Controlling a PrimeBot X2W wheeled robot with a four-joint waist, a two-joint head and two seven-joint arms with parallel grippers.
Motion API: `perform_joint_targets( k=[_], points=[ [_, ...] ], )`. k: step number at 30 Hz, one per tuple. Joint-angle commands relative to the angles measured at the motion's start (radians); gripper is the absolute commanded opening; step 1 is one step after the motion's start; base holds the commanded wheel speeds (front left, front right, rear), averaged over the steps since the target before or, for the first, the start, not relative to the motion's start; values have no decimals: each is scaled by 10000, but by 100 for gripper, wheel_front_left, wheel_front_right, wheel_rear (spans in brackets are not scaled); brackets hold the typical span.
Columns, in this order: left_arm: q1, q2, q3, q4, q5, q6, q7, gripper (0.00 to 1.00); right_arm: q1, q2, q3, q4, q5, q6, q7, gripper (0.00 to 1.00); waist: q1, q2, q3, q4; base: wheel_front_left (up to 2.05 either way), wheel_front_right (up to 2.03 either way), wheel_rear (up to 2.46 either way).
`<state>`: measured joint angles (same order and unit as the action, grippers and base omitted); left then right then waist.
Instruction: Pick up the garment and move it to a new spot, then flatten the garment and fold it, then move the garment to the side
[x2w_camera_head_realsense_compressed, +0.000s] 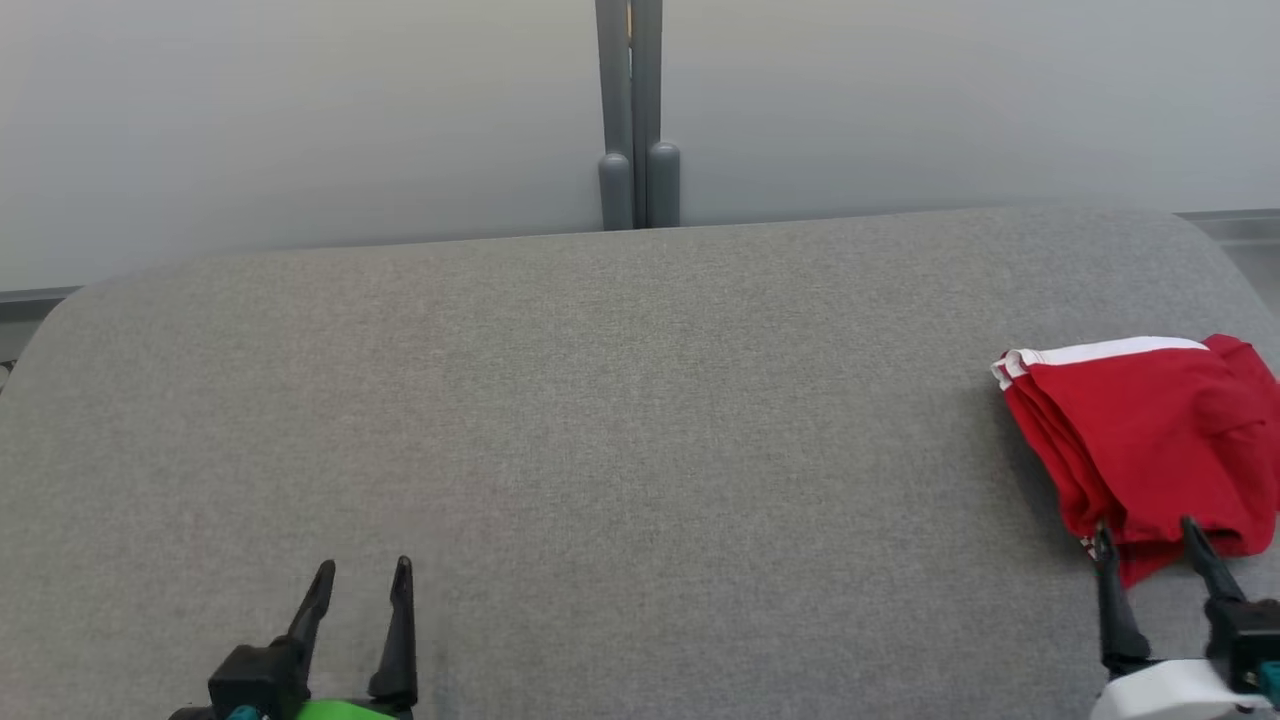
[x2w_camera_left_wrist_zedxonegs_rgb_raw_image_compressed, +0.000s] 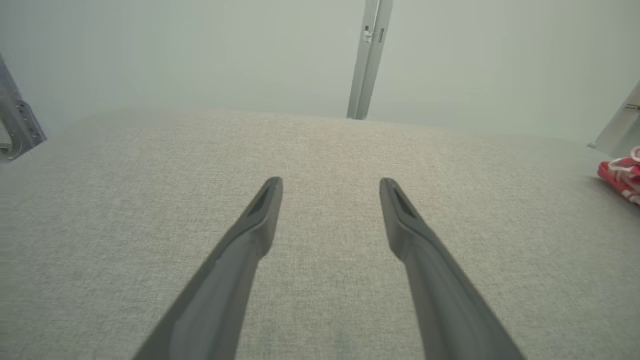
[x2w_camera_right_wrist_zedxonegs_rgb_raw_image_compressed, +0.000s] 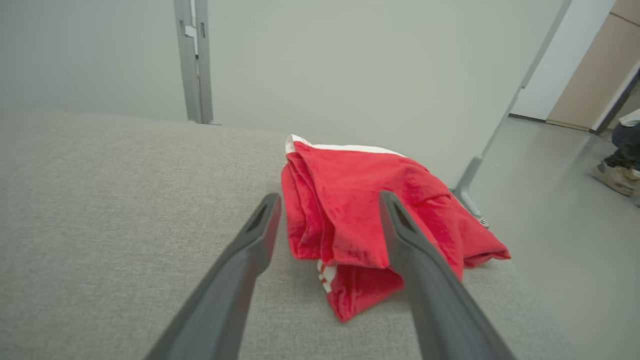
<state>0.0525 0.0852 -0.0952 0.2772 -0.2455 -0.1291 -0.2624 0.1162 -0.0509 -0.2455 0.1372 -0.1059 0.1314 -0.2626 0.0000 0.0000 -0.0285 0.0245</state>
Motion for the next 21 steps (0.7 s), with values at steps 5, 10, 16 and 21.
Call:
perform_joint_targets(
  k=[5, 10, 16, 21],
  points=[
    [81, 16, 81, 84, 128, 1, -12, 100, 33, -3, -136, 71, 76, -14, -26, 100, 0, 0, -40, 980, 0, 0, 0],
    [125, -22, 100, 94, 187, -13, -12, 100, 42, -6, -138, 90, 111, -14, -27, 100, 0, 0, -34, 994, 0, 0, 0],
    [61, -22, 64, 39, 182, -25, -12, 100, -9, -7, -144, -9, 127, -14, -25, 100, 0, 0, 29, 1024, 0, 0, 0],
    [58, 5, 32, 44, 114, -25, -12, 100, 37, -5, -152, -106, 46, -14, -27, 100, 0, 0, 47, 1051, 0, 0, 0]
  ],
)
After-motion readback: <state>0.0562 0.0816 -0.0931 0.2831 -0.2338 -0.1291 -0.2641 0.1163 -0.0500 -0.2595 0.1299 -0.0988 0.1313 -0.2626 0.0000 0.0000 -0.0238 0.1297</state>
